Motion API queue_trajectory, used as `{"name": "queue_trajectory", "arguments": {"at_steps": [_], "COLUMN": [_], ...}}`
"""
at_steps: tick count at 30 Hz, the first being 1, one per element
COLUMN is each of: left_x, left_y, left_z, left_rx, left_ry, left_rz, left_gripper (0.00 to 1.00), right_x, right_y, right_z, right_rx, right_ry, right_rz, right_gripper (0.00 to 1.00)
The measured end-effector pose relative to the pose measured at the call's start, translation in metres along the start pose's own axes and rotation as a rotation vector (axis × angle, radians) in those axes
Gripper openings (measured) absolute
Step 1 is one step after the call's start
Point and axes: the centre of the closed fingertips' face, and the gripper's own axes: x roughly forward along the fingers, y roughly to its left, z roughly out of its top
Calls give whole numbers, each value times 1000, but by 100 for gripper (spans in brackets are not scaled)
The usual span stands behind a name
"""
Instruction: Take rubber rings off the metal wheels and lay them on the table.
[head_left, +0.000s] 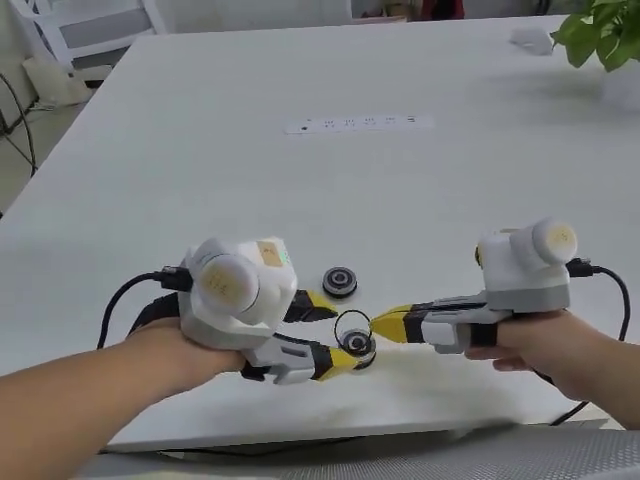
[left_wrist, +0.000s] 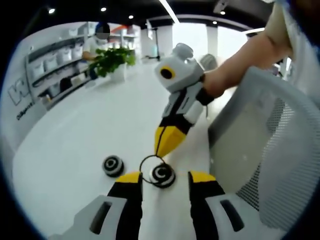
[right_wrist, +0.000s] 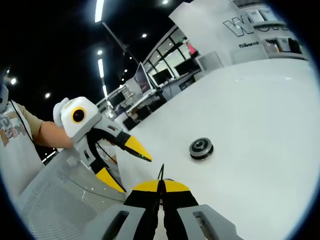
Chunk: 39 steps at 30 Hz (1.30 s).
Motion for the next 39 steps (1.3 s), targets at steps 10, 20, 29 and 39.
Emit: {"name": "queue_trajectory", "arguments": {"at_steps": [10, 20, 29, 39], "left_x": [-25, -45, -67, -85], "left_y": [7, 16, 27, 35], "left_z": [10, 4, -11, -22], "left_rx": [-40, -71, -101, -127], "left_ry": [-59, -76, -70, -61], "left_rz": [32, 69, 118, 160], "left_gripper": [44, 46, 48, 50], "right_x": [0, 8, 23, 41], "right_y": [10, 17, 26, 31], "right_z": [13, 24, 28, 28], "right_rx": [-27, -51, -82, -119], "right_ry": [3, 7, 46, 96], "right_rz": [18, 33, 67, 90], "right_gripper": [0, 0, 0, 0]}}
